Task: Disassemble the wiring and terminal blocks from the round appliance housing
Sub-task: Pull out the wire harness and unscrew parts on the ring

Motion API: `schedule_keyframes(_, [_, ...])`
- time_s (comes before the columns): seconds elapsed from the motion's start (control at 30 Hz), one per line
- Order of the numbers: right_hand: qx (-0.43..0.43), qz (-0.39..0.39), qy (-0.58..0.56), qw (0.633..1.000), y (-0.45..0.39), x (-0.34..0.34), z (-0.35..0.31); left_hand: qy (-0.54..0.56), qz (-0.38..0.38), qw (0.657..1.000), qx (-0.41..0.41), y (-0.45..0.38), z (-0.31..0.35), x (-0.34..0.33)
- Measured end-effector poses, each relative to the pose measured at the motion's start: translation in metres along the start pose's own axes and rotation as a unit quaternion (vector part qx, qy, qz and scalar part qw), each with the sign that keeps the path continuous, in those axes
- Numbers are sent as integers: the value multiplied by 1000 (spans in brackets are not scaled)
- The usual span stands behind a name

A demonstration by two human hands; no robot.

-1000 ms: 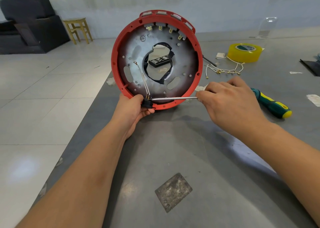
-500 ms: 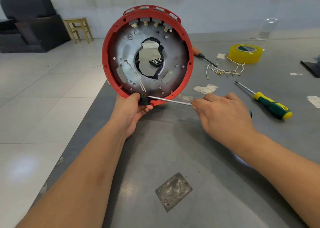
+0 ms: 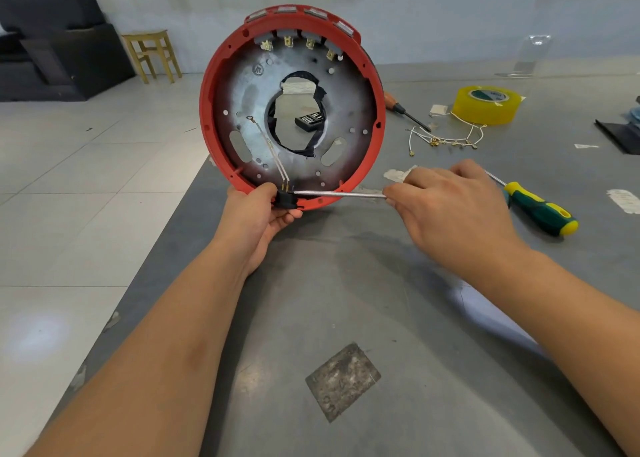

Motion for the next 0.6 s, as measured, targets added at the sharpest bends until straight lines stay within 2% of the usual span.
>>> schedule_keyframes(0.27, [37,2,8,999,-4,3,10,-40,-11,999,-30,3,-1,-4])
schedule_keyframes(0.6, [1,28,-20,999,5,-12,-4,-6,-5,1000,-13,3,0,-2])
Point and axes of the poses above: each hand's wrist, its own y-axis away from the middle knuckle, its own x-axis out of the back of the hand, z = x × y, the point moved 1 cm from there along -y, towards the middle knuckle, and after that the axes turned 3 degrees about z, right-handed, at the moved point
